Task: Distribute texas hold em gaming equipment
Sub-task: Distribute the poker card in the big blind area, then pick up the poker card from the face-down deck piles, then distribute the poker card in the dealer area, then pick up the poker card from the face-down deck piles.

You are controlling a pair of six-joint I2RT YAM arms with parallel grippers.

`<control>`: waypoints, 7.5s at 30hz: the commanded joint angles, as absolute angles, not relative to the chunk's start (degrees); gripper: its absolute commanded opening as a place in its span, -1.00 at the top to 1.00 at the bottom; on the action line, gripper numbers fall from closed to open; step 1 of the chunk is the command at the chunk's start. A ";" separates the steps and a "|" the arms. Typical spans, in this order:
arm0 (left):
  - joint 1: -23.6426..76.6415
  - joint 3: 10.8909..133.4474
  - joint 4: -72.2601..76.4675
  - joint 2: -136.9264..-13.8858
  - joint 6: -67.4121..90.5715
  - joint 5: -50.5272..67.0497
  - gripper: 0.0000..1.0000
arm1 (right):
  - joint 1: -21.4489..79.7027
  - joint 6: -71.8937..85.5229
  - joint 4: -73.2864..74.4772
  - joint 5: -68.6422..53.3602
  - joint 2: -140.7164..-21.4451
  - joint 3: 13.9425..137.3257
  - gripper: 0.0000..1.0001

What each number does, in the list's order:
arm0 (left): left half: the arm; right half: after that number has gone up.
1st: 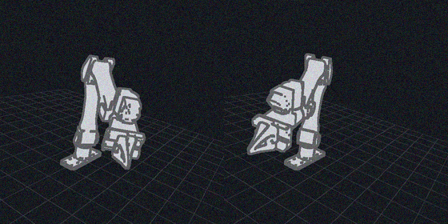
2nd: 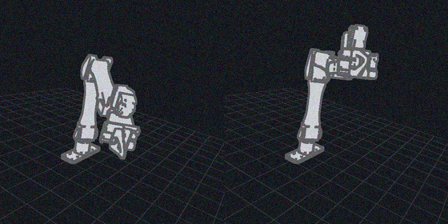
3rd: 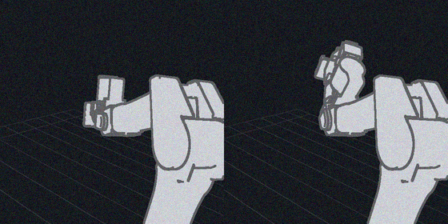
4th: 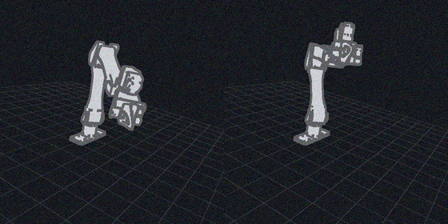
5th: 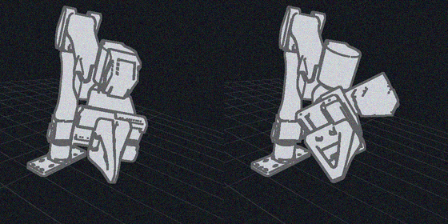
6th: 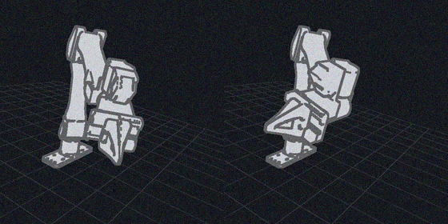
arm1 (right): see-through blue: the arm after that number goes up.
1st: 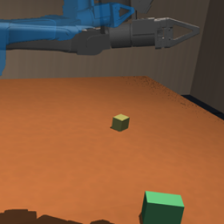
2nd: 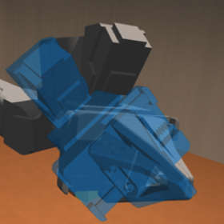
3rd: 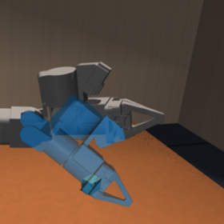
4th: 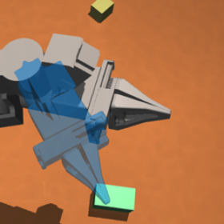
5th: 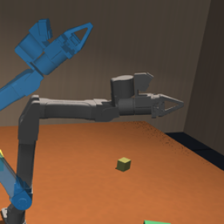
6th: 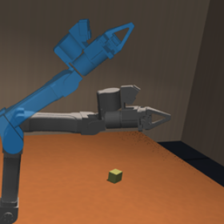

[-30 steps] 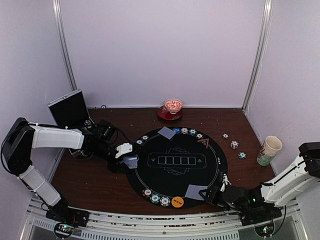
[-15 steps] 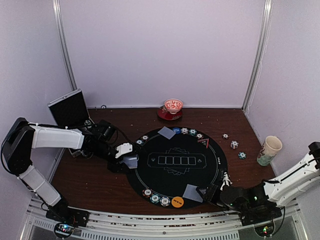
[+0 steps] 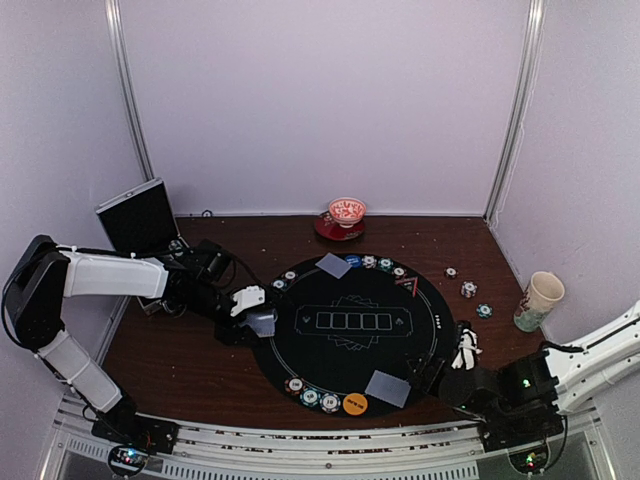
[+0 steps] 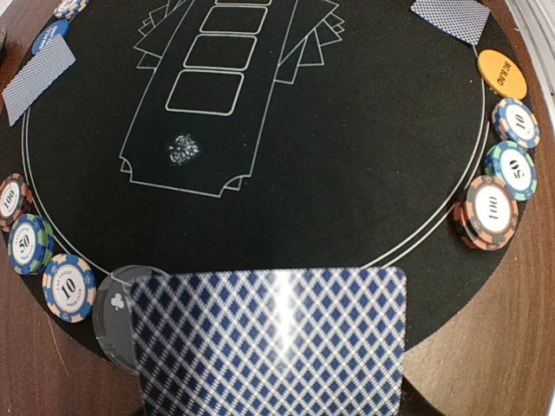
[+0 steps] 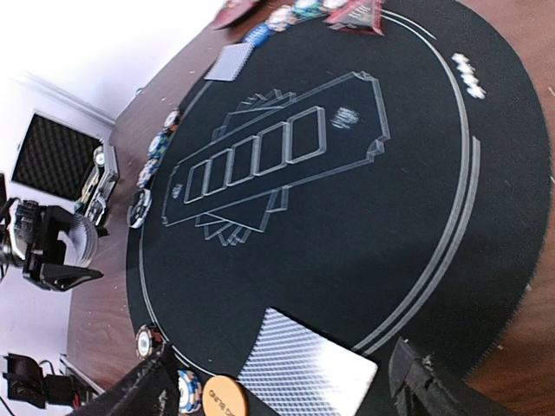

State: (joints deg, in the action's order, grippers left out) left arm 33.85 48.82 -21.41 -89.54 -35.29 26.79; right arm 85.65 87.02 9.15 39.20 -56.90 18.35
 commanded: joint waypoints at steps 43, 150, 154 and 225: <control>33.50 48.87 -21.43 -86.53 -36.12 28.27 -0.14 | 57.77 60.56 -45.90 -28.96 -123.83 65.72 -0.60; 32.24 48.60 -20.84 -87.53 -36.31 25.95 -0.15 | 50.26 61.82 -53.85 -28.40 -107.98 45.95 1.00; 30.85 48.68 -20.70 -87.21 -36.43 25.73 -0.15 | 49.77 61.10 -53.29 -28.34 -108.06 44.35 1.00; 25.10 49.69 -23.80 -84.35 -38.12 31.60 -0.15 | 56.29 53.17 -35.25 -22.94 -115.88 64.81 -0.34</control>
State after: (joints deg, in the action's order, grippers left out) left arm 24.84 48.75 -24.12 -84.95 -37.04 29.87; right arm 56.38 50.17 -27.00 -15.55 -114.52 64.14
